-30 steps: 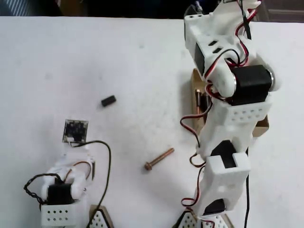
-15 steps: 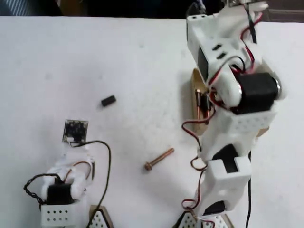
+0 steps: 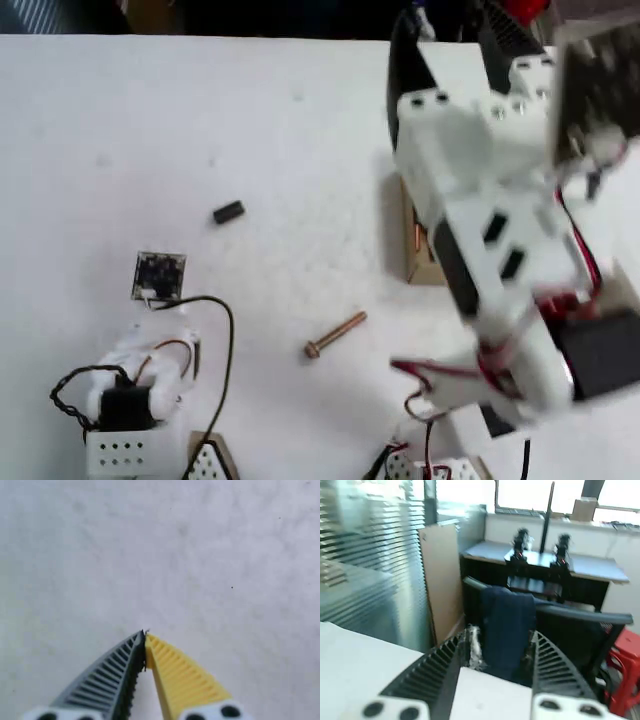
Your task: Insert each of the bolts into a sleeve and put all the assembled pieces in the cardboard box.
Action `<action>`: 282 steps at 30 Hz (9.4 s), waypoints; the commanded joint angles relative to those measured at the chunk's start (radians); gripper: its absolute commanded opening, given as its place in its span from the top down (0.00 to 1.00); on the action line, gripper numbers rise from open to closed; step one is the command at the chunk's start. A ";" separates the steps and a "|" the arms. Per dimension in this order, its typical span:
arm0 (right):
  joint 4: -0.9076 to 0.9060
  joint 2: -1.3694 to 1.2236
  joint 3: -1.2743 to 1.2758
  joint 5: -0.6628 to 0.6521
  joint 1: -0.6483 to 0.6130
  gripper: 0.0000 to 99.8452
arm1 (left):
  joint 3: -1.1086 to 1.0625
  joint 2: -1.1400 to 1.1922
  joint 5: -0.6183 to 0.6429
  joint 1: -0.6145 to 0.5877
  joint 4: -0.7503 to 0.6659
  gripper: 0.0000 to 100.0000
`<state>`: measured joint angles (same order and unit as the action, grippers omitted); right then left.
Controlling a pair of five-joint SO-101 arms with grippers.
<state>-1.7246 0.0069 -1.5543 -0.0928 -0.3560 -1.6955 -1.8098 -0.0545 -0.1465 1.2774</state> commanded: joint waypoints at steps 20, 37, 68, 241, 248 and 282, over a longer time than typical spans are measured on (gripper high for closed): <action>-0.044 0.249 0.353 0.000 -0.047 0.83 | 0.003 -0.010 -0.011 0.007 0.008 0.97; 0.222 0.340 1.310 0.000 -0.067 0.83 | 0.003 -0.010 -0.011 0.007 0.008 0.97; 0.837 0.131 1.832 -0.646 -0.275 0.83 | 0.003 -0.010 -0.011 0.007 0.008 0.97; -0.045 -0.484 0.470 -0.460 -0.228 0.98 | 0.003 -0.010 -0.011 0.007 0.008 0.97; -0.044 -0.153 0.806 -0.465 -0.200 0.98 | 0.003 -0.010 -0.011 0.007 0.008 0.97; 0.677 0.154 2.091 -0.466 0.087 0.98 | 0.003 -0.010 -0.011 0.007 0.008 0.97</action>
<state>-1.1738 0.1189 0.4618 -0.5623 -0.2731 -1.6955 -1.8098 -0.0545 -0.1465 1.2774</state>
